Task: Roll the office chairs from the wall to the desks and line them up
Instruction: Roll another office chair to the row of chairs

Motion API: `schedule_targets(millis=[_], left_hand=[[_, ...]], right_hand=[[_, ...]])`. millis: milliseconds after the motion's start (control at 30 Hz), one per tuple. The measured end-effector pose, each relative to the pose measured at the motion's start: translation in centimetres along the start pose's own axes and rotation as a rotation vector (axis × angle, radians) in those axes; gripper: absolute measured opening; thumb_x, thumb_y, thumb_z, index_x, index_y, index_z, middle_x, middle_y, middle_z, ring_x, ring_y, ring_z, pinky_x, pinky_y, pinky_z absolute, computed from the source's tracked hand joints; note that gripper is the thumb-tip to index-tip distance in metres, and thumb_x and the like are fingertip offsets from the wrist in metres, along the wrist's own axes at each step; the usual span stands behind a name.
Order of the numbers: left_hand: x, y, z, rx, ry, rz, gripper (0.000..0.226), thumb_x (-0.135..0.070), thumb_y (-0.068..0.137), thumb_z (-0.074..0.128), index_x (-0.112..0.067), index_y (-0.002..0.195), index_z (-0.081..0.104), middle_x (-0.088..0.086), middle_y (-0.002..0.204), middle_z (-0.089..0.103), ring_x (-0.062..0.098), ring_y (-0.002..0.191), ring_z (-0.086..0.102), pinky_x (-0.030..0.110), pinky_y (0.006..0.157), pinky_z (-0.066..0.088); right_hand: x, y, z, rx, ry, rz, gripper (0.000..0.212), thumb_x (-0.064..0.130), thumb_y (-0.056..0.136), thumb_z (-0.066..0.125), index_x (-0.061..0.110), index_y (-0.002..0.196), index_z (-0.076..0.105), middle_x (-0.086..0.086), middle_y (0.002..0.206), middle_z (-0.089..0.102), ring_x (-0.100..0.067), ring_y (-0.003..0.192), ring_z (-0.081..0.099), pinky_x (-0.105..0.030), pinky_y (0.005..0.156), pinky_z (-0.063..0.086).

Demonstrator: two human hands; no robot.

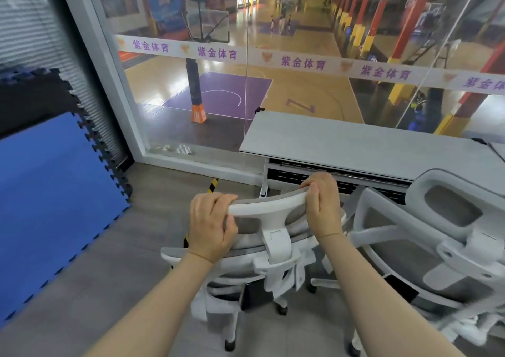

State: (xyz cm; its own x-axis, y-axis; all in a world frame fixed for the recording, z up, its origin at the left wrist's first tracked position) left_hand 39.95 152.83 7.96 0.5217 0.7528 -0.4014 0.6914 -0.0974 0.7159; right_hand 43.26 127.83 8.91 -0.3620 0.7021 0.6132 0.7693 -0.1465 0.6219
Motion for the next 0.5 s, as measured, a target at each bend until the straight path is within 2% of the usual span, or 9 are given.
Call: schedule_targets(millis=[167, 267, 400, 500], left_hand=[[2.0, 3.8, 3.4, 0.017, -0.024, -0.005, 0.037, -0.024, 0.085, 0.037, -0.009, 0.104, 0.065, 0.007, 0.096, 0.057, 0.023, 0.090, 0.048, 0.032, 0.086, 0.033], [3.2, 5.7, 5.3, 0.061, -0.049, 0.008, 0.035, -0.024, 0.085, 0.038, -0.012, 0.107, 0.063, 0.007, 0.098, 0.058, 0.024, 0.091, 0.050, 0.036, 0.086, 0.036], [4.4, 8.0, 7.2, 0.125, -0.073, 0.011, 0.035, -0.023, 0.085, 0.039, -0.015, 0.111, 0.061, 0.004, 0.100, 0.057, 0.023, 0.093, 0.048, 0.037, 0.086, 0.037], [5.1, 9.5, 8.3, 0.168, -0.091, 0.031, 0.036, -0.024, 0.087, 0.039, -0.013, 0.111, 0.064, 0.003, 0.099, 0.056, 0.022, 0.091, 0.048, 0.039, 0.085, 0.038]], right_hand=[[-2.8, 3.8, 2.2, 0.066, -0.001, 0.063, 0.041, 0.025, 0.095, 0.024, 0.007, 0.087, 0.061, 0.001, 0.104, 0.053, -0.007, 0.107, 0.042, -0.013, 0.098, 0.027], [-4.4, 5.5, 3.1, 0.088, -0.029, 0.108, 0.043, 0.026, 0.097, 0.023, 0.008, 0.092, 0.062, 0.002, 0.112, 0.052, -0.012, 0.123, 0.039, -0.025, 0.110, 0.025], [-6.1, 7.3, 4.4, 0.100, -0.056, 0.225, 0.043, 0.028, 0.098, 0.022, 0.011, 0.099, 0.061, -0.003, 0.130, 0.051, -0.009, 0.136, 0.026, -0.019, 0.112, 0.013], [-6.4, 8.0, 5.0, 0.127, -0.073, 0.290, 0.041, 0.033, 0.103, 0.022, 0.017, 0.111, 0.059, 0.000, 0.147, 0.039, -0.012, 0.146, 0.014, -0.025, 0.117, 0.010]])
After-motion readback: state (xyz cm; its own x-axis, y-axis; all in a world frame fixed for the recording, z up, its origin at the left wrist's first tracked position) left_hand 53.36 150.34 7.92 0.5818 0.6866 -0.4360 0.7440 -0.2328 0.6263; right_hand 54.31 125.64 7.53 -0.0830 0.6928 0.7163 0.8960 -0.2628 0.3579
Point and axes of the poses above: each hand's wrist, its own y-axis towards the middle knuckle, its own z-axis out of the palm, x = y × z, the point moved 9 cm from there along y, towards the middle knuckle
